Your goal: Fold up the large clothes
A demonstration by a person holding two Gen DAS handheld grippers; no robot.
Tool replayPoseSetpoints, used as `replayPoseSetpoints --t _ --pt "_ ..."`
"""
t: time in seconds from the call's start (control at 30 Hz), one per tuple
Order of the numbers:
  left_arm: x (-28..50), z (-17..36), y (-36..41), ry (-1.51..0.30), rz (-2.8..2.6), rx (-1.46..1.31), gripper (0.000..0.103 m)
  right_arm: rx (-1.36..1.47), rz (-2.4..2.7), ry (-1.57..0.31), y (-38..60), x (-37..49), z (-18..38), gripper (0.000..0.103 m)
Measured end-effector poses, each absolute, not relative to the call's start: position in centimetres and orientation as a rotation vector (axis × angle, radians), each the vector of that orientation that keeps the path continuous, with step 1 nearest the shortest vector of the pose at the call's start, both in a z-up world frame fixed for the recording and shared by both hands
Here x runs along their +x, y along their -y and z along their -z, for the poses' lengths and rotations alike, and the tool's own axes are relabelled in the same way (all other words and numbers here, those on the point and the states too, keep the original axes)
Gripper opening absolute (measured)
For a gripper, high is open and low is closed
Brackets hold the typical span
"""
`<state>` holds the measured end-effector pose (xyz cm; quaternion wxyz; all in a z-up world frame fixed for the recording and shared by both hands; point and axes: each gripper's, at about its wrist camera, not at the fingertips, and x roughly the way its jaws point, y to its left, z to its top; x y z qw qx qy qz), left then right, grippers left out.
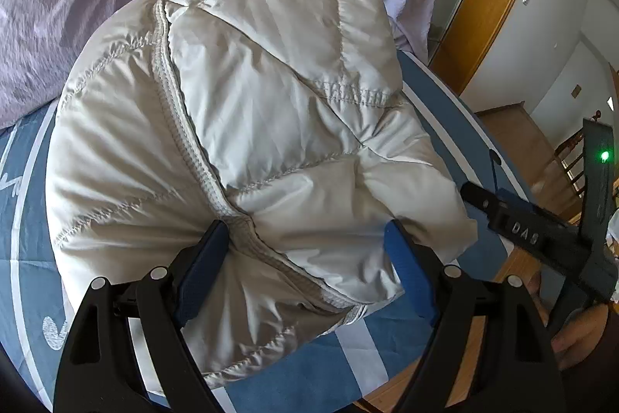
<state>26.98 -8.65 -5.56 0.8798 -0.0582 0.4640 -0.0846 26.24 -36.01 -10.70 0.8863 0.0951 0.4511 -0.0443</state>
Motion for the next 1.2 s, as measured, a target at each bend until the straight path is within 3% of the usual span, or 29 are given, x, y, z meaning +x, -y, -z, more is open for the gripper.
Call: replayPoseSetpoints --t 0.1,0.27,0.37,1.2 --pt "27.0 5.7 8.7 -0.967 0.175 -0.121 0.082 0.211 0.063 -0.929 35.8 26.6 10.3 0.060" --pt "27.1 5.9 8.9 -0.967 0.174 -0.115 0.082 0.236 -0.050 -0.893 34.6 26.9 9.0 0.036" --pt "27.1 6.0 9.0 -0.969 0.174 -0.111 0.082 0.229 -0.133 -0.869 33.2 27.2 8.0 0.029" --pt "26.4 5.5 9.6 -0.953 0.216 -0.056 0.081 0.166 -0.232 -0.996 28.4 29.1 11.1 0.012"
